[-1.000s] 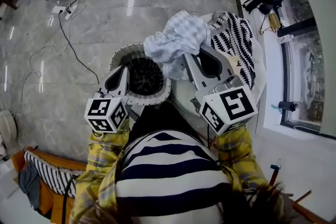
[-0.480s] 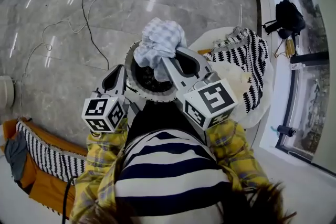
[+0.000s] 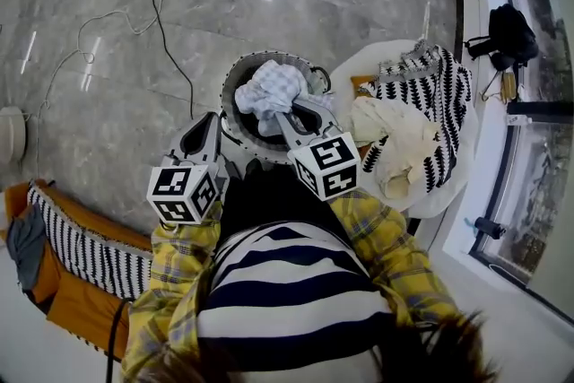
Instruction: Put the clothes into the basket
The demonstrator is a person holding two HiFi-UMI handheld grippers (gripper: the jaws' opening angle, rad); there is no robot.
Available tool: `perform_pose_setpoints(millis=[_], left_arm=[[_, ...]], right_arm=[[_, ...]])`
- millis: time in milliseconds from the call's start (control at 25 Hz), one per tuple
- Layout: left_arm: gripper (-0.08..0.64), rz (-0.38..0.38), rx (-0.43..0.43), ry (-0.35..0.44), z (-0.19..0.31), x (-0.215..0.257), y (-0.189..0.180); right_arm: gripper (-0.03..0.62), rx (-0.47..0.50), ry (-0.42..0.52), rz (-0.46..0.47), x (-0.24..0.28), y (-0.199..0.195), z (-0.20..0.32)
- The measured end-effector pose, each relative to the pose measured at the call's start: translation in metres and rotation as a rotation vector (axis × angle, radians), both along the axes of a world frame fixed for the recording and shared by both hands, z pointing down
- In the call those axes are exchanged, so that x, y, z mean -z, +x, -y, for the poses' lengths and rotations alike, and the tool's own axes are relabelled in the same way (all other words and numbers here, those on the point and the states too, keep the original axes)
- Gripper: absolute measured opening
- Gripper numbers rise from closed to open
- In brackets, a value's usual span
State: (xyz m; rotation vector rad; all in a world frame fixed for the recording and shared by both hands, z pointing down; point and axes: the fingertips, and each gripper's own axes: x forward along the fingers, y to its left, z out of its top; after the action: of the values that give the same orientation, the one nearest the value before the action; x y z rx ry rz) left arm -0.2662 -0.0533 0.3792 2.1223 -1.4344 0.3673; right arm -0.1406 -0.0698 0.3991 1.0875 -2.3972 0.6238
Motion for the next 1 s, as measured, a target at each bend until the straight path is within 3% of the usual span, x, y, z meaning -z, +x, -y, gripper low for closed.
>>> perform_pose_setpoints(millis=[320, 440, 800, 1000], left_arm=[[0.020, 0.017, -0.042, -0.058, -0.006, -0.029, -0.001], [0.021, 0.020, -0.072, -0.082, -0.008, -0.039, 0.003], [0.021, 0.017, -0.149, -0.117, -0.004, -0.052, 0.017], [0.021, 0.025, -0.238, -0.123, 0.003, -0.053, 0.035]], right_arm=[[0.089, 0.013, -0.140, -0.172, -0.085, 0.008, -0.019], [0.203, 0.022, -0.116, -0.221, -0.091, 0.004, -0.021], [0.206, -0.069, -0.129, -0.191, -0.089, 0.019, -0.020], [0.206, -0.159, -0.127, -0.171, -0.084, 0.039, -0.017]])
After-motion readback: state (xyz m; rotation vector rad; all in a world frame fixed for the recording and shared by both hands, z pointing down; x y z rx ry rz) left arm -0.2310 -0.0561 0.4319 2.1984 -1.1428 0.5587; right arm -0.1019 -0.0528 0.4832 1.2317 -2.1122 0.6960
